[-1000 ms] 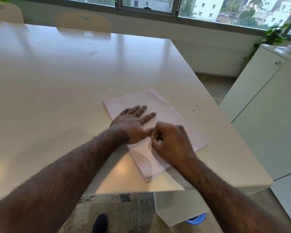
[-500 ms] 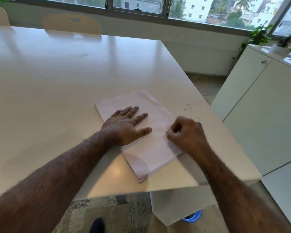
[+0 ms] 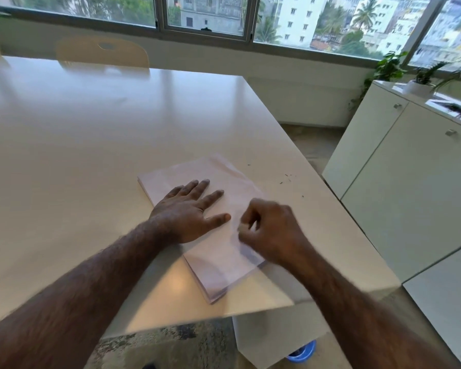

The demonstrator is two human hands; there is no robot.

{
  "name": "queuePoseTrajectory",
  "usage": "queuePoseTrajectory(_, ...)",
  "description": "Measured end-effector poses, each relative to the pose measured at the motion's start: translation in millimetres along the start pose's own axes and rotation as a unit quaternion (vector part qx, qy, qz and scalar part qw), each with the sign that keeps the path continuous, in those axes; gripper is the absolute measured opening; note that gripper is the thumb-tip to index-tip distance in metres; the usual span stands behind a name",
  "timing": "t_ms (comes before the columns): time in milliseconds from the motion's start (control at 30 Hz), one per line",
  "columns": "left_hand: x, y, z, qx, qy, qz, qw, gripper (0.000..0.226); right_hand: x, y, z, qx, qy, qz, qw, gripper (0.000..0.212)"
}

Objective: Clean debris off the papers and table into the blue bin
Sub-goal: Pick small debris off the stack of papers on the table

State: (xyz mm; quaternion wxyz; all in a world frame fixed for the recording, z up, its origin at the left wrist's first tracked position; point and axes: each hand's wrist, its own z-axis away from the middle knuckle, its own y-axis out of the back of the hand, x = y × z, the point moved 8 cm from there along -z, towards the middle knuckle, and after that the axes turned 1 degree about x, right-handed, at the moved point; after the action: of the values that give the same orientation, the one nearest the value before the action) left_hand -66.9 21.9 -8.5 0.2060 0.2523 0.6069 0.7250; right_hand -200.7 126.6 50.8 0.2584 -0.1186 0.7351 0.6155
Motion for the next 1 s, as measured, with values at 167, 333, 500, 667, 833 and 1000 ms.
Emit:
queuePoseTrajectory(167, 0.9, -0.2, -0.3, -0.004, -0.005, -0.001, 1.000, 0.079, 53.3, 43.5, -25.4, 0.107, -0.098, 0.073, 0.987, 0.012)
queuePoseTrajectory(333, 0.1, 0.5, -0.4, -0.004, 0.003, 0.000, 1.000, 0.081, -7.7, -5.8, 13.5, -0.007, 0.020, -0.011, 1.000, 0.007)
queuePoseTrajectory(500, 0.0, -0.3, 0.2, -0.005, -0.003, 0.002, 1.000, 0.079, 50.0, 35.8, -11.3, 0.085, -0.091, 0.067, 0.990, 0.011)
queuePoseTrajectory(667, 2.1, 0.6, -1.1, 0.005, -0.001, 0.003, 1.000, 0.081, 14.1, 24.5, 4.4, 0.077, -0.023, 0.039, 0.996, 0.014)
queuePoseTrajectory(833, 6.5, 10.6, 6.2, 0.090, -0.008, 0.036, 0.995, 0.076, -16.4, -8.9, 31.9, 0.002, 0.040, -0.010, 0.999, 0.015)
queuePoseTrajectory(1000, -1.3, 33.4, 43.1, 0.134, -0.038, 0.239, 0.961, 0.071, -15.1, -9.2, 32.6, 0.003, 0.035, -0.017, 0.999, 0.013)
